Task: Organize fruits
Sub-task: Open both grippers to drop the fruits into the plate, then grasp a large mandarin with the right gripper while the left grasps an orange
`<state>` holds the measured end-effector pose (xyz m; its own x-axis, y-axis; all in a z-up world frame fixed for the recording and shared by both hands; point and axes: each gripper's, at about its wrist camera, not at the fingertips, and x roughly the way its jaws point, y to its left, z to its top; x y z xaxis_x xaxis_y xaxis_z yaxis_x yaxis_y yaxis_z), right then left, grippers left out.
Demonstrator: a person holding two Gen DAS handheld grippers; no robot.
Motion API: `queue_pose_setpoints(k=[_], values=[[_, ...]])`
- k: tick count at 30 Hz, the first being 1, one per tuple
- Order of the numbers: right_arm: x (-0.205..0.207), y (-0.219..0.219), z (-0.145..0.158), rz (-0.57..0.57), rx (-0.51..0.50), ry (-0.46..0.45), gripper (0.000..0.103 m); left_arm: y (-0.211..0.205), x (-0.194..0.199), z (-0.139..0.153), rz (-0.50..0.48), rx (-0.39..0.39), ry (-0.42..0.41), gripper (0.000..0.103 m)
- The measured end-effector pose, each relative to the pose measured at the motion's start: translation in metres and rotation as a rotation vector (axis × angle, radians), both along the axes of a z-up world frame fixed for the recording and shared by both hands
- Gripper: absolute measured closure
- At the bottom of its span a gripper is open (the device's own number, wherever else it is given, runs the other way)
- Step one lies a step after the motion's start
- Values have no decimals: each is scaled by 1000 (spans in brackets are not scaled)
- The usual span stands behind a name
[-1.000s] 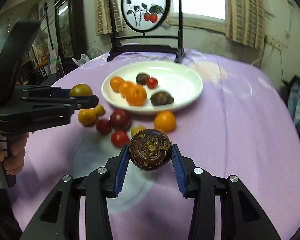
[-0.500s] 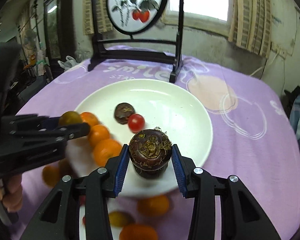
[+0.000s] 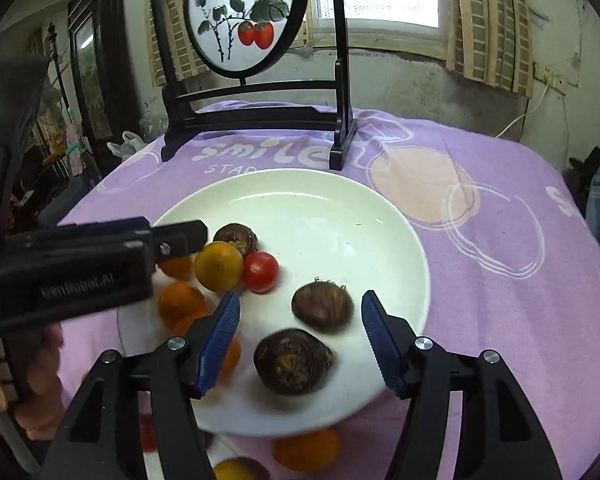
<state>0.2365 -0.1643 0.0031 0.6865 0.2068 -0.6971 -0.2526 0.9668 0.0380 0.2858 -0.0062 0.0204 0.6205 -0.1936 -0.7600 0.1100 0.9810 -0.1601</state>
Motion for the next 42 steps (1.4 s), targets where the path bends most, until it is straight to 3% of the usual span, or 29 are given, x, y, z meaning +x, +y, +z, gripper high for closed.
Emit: queue_pose_setpoints(k=[5,9,15,20,26,31,35,42], values=[[-26,-9,2,9,13,4,35,13,-30,6,24,10,-7,23],[-48,-9,4,15,-52,-21,33,18,-55,11,22,32,-25,22],[-81,-14,-1,28,-75,-7,33,20,-98,12,31,77,-75,11],[-109,-21,-12,22,-111,32,33,21,-123,8,57,164,-81,7],[-133,-19,-28,38,-109,116,33,33,-133,2,42,137,-98,5],[-131,-10,-40,25,-141,151,33,42,-127,-6,82,197,-84,5],[-115,-8,-46,2,-134,170,33,48,-122,-13,57,130,-26,5],[-88,-11,-52,-9,-104,200,33,57,-112,-24,87,128,37,5]])
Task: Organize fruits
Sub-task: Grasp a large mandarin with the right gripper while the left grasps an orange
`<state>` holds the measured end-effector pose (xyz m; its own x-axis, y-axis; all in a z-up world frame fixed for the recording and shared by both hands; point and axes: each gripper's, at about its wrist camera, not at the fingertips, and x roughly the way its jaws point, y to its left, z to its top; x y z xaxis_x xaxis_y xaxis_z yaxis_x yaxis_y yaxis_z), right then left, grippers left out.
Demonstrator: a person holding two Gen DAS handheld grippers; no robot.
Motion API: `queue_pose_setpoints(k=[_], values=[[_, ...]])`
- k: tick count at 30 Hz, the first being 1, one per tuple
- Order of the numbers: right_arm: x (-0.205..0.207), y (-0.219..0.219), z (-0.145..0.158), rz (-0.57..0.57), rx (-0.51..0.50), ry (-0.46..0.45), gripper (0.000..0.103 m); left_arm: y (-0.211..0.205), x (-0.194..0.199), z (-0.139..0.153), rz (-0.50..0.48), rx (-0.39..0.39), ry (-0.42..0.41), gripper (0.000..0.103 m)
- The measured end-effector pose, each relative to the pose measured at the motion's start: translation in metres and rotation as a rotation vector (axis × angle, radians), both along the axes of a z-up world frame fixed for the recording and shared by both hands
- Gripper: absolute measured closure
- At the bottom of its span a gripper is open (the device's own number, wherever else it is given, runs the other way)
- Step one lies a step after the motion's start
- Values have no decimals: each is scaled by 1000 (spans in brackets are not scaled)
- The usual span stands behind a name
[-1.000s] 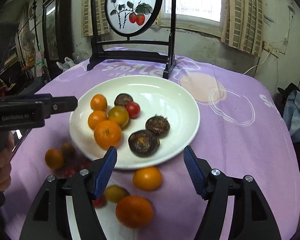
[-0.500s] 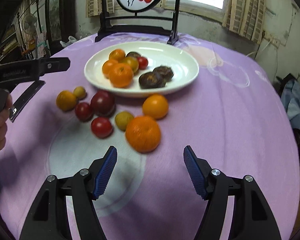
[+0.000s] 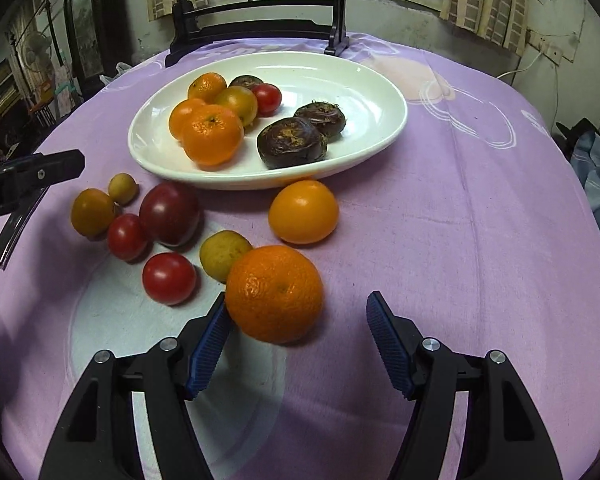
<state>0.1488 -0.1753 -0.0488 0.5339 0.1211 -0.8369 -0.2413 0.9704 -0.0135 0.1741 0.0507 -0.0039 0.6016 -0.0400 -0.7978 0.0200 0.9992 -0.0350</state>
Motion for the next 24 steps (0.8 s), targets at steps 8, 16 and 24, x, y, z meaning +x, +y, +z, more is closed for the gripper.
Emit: queue_pose_setpoints(k=[8,16,24], values=[[-9,2,5,38,55,-36,59,4,8,-14,-7,-51,66,5],[-20,-10,11,52,104,-48,59,4,10,-26,-17,-85,107,5],[-25,-10,15,71,102,-70,59,-9,4,-44,-86,-70,151,5]])
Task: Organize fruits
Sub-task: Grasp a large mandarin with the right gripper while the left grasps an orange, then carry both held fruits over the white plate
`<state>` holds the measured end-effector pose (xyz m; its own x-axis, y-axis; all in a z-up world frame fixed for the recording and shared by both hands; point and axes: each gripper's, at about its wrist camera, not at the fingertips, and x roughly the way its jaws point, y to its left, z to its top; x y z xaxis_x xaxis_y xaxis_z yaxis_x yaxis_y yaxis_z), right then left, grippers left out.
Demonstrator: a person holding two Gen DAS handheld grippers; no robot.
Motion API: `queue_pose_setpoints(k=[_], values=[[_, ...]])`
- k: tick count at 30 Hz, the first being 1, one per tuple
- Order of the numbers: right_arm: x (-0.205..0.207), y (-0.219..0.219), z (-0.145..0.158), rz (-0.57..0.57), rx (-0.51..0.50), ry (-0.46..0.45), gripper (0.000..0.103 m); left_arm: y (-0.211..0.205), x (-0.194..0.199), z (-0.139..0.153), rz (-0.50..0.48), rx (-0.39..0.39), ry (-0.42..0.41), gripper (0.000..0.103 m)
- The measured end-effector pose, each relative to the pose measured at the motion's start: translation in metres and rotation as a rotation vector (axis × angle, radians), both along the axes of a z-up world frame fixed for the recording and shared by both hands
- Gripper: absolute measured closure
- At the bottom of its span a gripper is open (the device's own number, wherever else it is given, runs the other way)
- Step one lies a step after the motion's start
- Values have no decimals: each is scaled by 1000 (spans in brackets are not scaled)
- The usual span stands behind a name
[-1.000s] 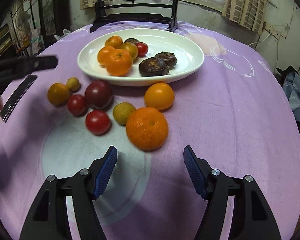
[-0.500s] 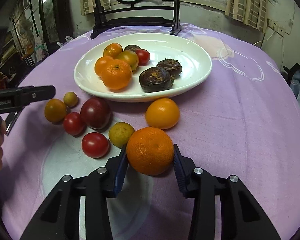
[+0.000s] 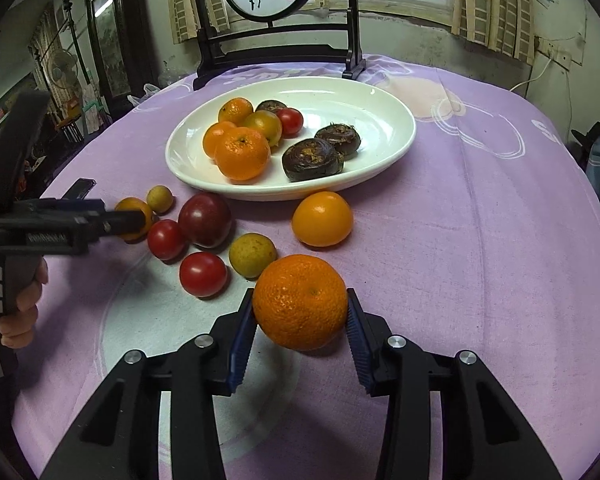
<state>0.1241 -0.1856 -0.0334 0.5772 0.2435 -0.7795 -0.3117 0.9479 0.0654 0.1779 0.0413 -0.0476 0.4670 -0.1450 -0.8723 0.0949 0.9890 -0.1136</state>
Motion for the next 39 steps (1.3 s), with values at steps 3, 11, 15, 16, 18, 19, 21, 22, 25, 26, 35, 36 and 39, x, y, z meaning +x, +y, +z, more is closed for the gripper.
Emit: queue_pose_setpoints(k=[3,11,15,16,18,19,21,22,25,26,35,36,39], values=[[-3,1,4,10,2,-14,59,0,-1,-3,-2,8,-11,5],[-2,1,3,6,-8,-15,59,1,-3,2,-27,-39,-49,65],[-1,1,3,1,-14,-17,59,-5,-6,3,-50,-16,-58,66],[-1,0,3,0,-14,-20,59,-5,-6,3,-52,-28,-53,66],[-1,-1,4,-4,-7,-27,59,-4,-8,7,-54,-50,-63,66],[-1,-2,4,-8,-4,-31,59,-4,-10,11,-51,-49,-82,66],[-1,-3,5,-12,-6,-35,59,-3,-13,19,-43,-47,-114,66],[-2,-3,7,-12,-3,-41,59,-2,-14,23,-37,-49,-126,66],[-4,-2,13,-14,11,-57,59,-1,-16,33,-18,-52,-139,66],[-4,-2,18,-16,16,-68,59,-2,-18,39,-17,-52,-149,66],[17,14,54,4,-5,-155,60,-25,18,90,-7,-52,-237,66],[24,17,55,5,-11,-159,60,-27,28,94,5,-54,-249,66],[48,25,54,-1,-22,-159,60,-29,55,95,54,-53,-252,66]])
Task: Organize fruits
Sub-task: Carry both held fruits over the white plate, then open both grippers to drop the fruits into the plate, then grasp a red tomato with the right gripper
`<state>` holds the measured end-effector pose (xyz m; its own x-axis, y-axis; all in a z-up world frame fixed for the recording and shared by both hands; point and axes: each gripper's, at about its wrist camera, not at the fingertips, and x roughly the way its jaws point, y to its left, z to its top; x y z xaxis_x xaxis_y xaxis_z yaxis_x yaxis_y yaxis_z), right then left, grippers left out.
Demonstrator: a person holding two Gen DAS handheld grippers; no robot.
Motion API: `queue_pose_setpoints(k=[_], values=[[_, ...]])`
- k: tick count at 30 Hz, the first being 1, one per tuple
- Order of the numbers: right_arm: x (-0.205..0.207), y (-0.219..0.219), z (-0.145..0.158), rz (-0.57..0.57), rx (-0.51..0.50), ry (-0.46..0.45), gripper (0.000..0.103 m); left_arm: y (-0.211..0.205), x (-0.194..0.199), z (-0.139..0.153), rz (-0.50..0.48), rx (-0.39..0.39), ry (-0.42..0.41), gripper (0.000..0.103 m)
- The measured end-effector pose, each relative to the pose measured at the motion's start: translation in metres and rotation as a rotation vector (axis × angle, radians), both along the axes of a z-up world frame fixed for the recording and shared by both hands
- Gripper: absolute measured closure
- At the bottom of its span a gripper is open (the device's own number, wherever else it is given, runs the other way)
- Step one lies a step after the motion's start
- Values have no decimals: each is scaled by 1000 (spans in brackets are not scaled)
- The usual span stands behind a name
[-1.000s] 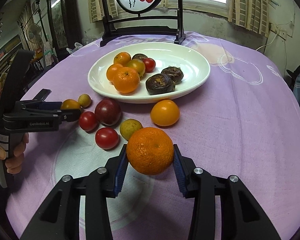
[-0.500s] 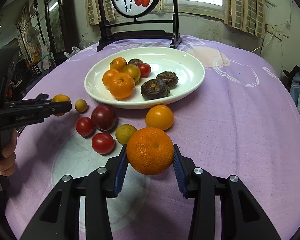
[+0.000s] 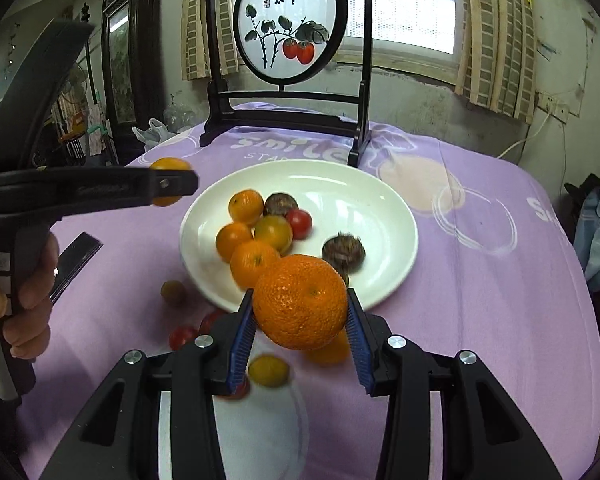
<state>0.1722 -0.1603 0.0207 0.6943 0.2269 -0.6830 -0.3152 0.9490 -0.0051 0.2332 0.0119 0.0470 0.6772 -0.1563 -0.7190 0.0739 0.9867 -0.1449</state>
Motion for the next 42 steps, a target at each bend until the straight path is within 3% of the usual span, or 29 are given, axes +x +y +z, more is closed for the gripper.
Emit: queue_pose_setpoints(k=[7,10,12,13,14,17,24,26,29,35,40,42], values=[[52,14,-14,-27,-38,21,60,4,31,-36,7,-1,79,66],[71,12,-22,-51,10,48,59,8,37,-43,-6,-21,84,66],[80,9,-27,-61,59,77,58,7,38,-42,-23,-35,49,50],[83,7,-29,-73,84,90,56,6,38,-41,-16,-29,34,31],[83,6,-28,-80,93,83,54,7,36,-40,4,-18,16,25],[69,3,-20,-75,97,39,45,9,35,-37,7,-38,8,25],[21,-9,-9,-54,67,28,40,10,27,-32,30,-31,17,19],[2,-15,-12,-49,91,39,29,6,20,-25,12,-15,-3,17],[-17,-21,-18,-51,99,48,29,2,7,-12,7,19,-33,13],[-31,-36,-33,-69,156,95,29,11,-32,9,11,-19,-50,8],[-44,-30,-35,-25,140,86,28,19,-65,3,14,-7,-42,5],[-51,-26,-37,-11,130,80,21,21,-72,-8,8,-20,-17,5]])
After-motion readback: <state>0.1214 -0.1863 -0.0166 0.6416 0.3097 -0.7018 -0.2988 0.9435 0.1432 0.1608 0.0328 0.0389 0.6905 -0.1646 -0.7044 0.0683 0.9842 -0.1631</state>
